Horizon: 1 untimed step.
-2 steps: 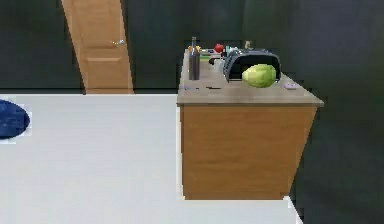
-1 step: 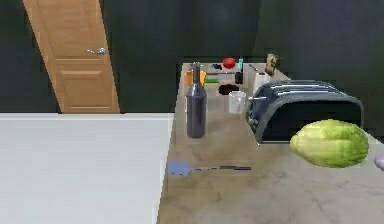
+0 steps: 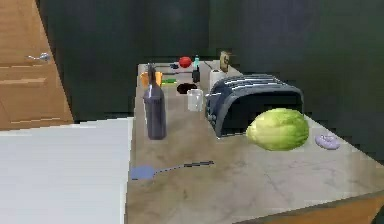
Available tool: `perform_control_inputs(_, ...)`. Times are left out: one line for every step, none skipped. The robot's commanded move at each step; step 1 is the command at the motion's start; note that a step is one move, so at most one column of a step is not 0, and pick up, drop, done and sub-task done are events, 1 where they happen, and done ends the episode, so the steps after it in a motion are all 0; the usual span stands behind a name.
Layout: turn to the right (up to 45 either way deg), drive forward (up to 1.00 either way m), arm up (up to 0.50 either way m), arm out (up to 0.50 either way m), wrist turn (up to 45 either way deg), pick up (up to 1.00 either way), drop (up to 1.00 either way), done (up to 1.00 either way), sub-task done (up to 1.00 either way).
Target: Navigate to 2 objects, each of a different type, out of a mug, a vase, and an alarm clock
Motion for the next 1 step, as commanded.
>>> perform_control_inputs(0.0, 0.0, 0.0, 0.0, 0.0, 0.0, 0.0, 1.0, 0.0)
